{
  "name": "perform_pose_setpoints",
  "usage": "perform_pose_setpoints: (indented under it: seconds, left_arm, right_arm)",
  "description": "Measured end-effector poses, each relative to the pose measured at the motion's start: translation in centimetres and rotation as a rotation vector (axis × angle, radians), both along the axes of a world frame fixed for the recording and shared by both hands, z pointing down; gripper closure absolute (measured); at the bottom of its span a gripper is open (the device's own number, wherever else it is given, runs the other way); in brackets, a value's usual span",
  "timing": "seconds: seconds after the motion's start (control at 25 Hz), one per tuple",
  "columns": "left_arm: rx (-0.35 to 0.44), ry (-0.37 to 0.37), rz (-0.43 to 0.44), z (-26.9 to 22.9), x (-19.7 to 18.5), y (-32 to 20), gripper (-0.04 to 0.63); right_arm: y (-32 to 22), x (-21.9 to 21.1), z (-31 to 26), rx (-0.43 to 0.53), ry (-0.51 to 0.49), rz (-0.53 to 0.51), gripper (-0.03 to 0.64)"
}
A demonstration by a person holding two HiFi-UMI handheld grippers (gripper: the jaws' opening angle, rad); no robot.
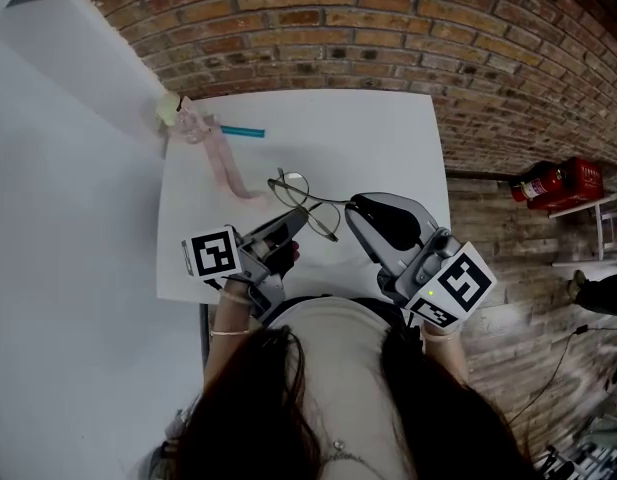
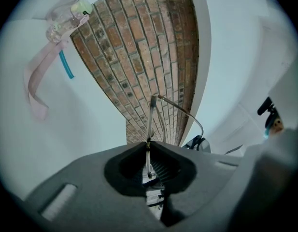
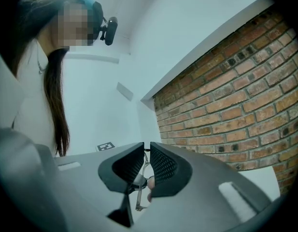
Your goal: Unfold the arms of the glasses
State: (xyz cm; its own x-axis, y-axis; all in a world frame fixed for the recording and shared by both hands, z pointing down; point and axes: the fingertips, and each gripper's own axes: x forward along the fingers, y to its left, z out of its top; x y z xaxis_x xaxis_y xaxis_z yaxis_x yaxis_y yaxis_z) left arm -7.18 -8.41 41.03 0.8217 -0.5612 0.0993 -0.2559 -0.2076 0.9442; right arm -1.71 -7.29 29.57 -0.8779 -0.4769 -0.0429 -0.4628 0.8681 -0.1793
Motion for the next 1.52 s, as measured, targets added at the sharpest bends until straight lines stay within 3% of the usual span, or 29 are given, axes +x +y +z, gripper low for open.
perform_pose_setpoints:
  seconds: [0.16,0.28,0.4,0.6,0.72,0.88,1.52]
  left_arm:
    - [-0.015,0.015,-0.001,0.0,0.5,0.1,0.574]
    - [0.008,-0.058,0.012,0.7,0.2,0.0,0.574]
    - [0.008,-0.070,0.018,0.9,0.3,0.1,0.574]
    - [-0.052,0.004,0.006,0.5,1.2,0.4,0.574]
    - [-0.051,-0.146,0.008,2.1,0.0,0.4,0.574]
    - [0.001,-0.110,0.041,1.5,0.8,0.3,0.574]
    - [0.002,-0.175,0.079,2.2,1.4,0.7,0.572]
  right_arm:
    - [-0.2,0.2,-0.2,0.002,-0.006,0.002,0.572]
    - [-0.3,0.3,-0.4,0.003,-0.007,0.004,0.572]
    - [-0.4,0.3,-0.6,0.003,-0.006,0.007,0.574]
    - [-0.7,0.4,-0.8,0.005,-0.007,0.011,0.574]
    - [-0.8,0.4,-0.9,0.006,-0.009,0.013,0.574]
    - [-1.0,0.4,-0.9,0.006,-0.008,0.017,0.574]
    - [-1.4,0.7,-1.3,0.007,-0.019,0.033,0.574]
